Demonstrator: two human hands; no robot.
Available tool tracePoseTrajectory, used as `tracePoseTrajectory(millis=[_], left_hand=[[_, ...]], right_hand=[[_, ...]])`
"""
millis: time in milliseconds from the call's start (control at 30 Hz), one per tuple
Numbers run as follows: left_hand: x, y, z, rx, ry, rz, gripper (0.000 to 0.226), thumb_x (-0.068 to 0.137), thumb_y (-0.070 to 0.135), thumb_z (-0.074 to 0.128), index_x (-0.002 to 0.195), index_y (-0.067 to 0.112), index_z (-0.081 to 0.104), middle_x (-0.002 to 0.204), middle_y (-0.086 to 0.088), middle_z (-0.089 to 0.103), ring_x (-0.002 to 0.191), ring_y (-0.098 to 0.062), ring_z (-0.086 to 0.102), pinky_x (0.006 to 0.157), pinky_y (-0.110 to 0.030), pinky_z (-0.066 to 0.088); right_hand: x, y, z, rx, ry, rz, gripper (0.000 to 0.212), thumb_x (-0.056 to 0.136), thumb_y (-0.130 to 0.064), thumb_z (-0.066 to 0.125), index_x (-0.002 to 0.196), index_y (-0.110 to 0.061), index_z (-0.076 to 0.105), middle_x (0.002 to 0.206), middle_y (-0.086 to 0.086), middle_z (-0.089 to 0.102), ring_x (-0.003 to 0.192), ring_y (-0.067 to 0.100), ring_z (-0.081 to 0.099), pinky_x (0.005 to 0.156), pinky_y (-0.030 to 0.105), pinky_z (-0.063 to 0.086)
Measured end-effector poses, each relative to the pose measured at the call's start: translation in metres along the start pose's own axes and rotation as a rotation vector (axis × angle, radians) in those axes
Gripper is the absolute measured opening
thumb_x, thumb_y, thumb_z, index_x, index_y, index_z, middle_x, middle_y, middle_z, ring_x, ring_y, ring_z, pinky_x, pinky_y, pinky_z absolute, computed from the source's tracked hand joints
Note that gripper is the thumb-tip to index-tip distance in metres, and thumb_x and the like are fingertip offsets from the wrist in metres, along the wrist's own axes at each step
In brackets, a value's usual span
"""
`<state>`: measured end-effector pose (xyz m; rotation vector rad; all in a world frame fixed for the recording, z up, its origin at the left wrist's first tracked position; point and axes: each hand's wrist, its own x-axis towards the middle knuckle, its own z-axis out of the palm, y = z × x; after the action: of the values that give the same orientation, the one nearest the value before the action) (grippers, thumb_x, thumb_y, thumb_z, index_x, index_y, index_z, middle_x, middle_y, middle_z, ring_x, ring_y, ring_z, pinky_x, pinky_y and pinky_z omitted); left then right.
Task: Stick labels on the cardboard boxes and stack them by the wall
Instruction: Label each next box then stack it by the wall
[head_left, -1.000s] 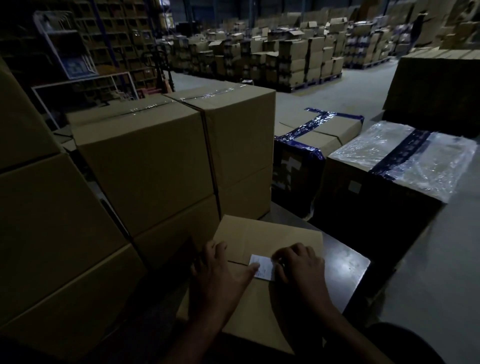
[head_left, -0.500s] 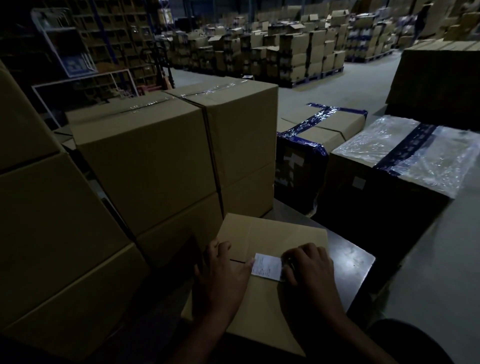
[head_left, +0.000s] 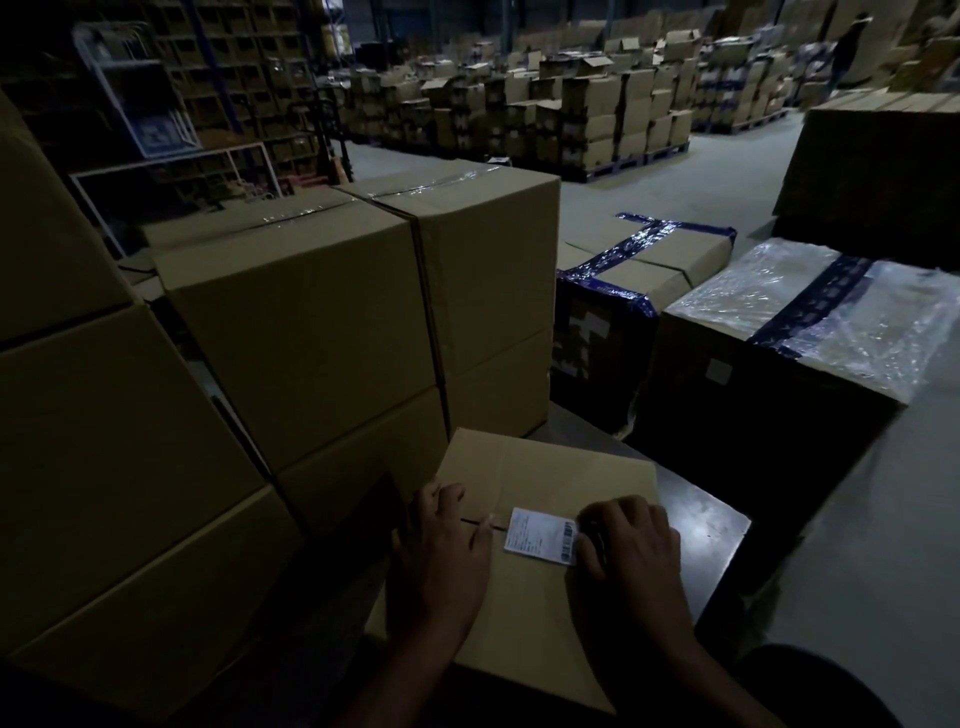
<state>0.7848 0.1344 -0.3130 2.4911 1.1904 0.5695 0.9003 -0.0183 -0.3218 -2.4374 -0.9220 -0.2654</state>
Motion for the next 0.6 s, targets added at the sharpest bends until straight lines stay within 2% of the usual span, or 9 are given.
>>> tracePoseTrajectory(millis=[200,333,433,500,600], left_hand=[[-0.003,-0.004,-0.001,0.042,0.011,-0.050,0.047,0.092,0.052,0.055,0.134,0.032,0.047,0.147,0.004,0.035,0.132,-0.019,0.038,0.105,-0.040,0.033],[-0.009,-0.016,-0.010,0.045,0.004,-0.126,0.056,0.084,0.061,0.062,0.129,0.032,0.046,0.139,0.004,0.032,0.126,-0.019,0.033,0.096,-0.034,0.036],[-0.006,-0.022,-0.017,0.087,-0.008,-0.139,0.062,0.080,0.067,0.063,0.127,0.032,0.045,0.133,0.003,0.030,0.123,-0.019,0.033,0.092,-0.032,0.036],[0.000,-0.022,-0.018,0.093,0.002,-0.134,0.063,0.080,0.070,0.061,0.126,0.030,0.046,0.133,0.000,0.032,0.122,-0.021,0.034,0.093,-0.033,0.035],[0.006,-0.018,-0.012,0.021,0.039,-0.129,0.062,0.082,0.064,0.063,0.128,0.025,0.047,0.135,-0.001,0.032,0.122,-0.021,0.033,0.092,-0.033,0.036]], right_hand=[[0.011,0.004,0.005,0.028,-0.087,-0.047,0.034,0.078,-0.051,0.035,0.098,-0.034,0.057,0.098,-0.012,0.044,0.095,0.012,0.038,0.077,0.030,0.024],[0.024,0.005,0.006,0.077,-0.137,-0.148,0.033,0.082,-0.050,0.037,0.100,-0.037,0.061,0.095,-0.018,0.039,0.094,0.009,0.040,0.076,0.029,0.028],[0.028,0.009,0.004,0.094,-0.158,-0.186,0.025,0.085,-0.048,0.042,0.097,-0.039,0.062,0.095,-0.020,0.041,0.091,0.006,0.038,0.076,0.028,0.034],[0.028,0.008,0.006,0.043,-0.147,-0.199,0.019,0.085,-0.045,0.046,0.095,-0.039,0.061,0.096,-0.016,0.047,0.091,0.011,0.044,0.074,0.028,0.037],[0.027,0.000,0.004,-0.033,-0.170,-0.162,0.013,0.085,-0.043,0.053,0.095,-0.038,0.060,0.099,-0.013,0.048,0.092,0.014,0.044,0.074,0.028,0.032]])
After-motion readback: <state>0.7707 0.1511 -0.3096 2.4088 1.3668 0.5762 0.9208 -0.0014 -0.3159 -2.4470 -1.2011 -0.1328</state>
